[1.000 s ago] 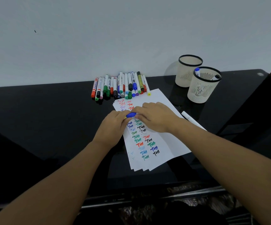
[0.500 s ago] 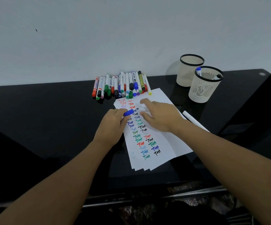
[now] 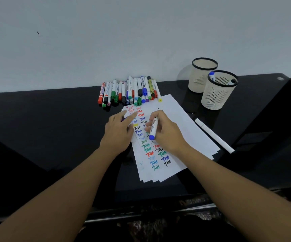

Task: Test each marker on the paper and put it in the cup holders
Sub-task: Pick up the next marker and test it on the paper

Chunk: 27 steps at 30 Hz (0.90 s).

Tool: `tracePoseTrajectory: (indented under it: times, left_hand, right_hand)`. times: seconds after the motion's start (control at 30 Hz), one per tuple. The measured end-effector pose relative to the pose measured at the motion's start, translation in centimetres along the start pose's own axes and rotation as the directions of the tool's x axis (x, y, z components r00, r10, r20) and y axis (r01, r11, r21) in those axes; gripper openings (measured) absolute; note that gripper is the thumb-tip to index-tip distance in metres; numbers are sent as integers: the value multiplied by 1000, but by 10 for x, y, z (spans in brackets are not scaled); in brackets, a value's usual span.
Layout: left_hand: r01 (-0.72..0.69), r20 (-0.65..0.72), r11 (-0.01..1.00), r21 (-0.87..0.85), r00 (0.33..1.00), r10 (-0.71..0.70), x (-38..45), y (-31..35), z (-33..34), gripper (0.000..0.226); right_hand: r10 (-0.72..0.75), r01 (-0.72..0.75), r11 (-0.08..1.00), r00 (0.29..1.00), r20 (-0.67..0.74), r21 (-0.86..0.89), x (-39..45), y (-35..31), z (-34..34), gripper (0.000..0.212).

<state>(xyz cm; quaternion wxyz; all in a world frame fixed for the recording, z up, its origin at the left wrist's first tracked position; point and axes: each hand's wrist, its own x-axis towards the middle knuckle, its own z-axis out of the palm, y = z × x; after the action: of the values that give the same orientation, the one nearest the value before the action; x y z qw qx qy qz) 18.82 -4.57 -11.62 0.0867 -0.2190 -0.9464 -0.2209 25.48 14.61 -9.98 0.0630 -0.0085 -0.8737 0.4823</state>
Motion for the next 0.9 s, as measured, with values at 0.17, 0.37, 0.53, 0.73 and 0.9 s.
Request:
tracePoseTrajectory:
  times: [0.17,0.37,0.53,0.73,0.9]
  left_hand:
    - [23,41,999,-42,999,-22,2,-3,0,39]
    - [-64,19,997,39,998,63,-2,-17,-8,44]
    - [-10,5,1000,-1,1000,10,0,-23,-6,55]
    - [69,38,996,-49,997,-67,12,-25,-6,54]
    - [30,89,999,-42,996,-26,23,-33,-11,54]
  right_hand:
    - [-4,4,999,1000,5,-35,-11,-6,-5,17]
    - [-6,5,999,1000,29,32,-29,-8,-8,21]
    - [20,-9,981,998,-55,193,-23,-10,-11,26]
    - [61,-22,976,983,-175,215,27,-5,-12,10]
    - [67,-30,980,981,-181,198,68,-5,-11,17]
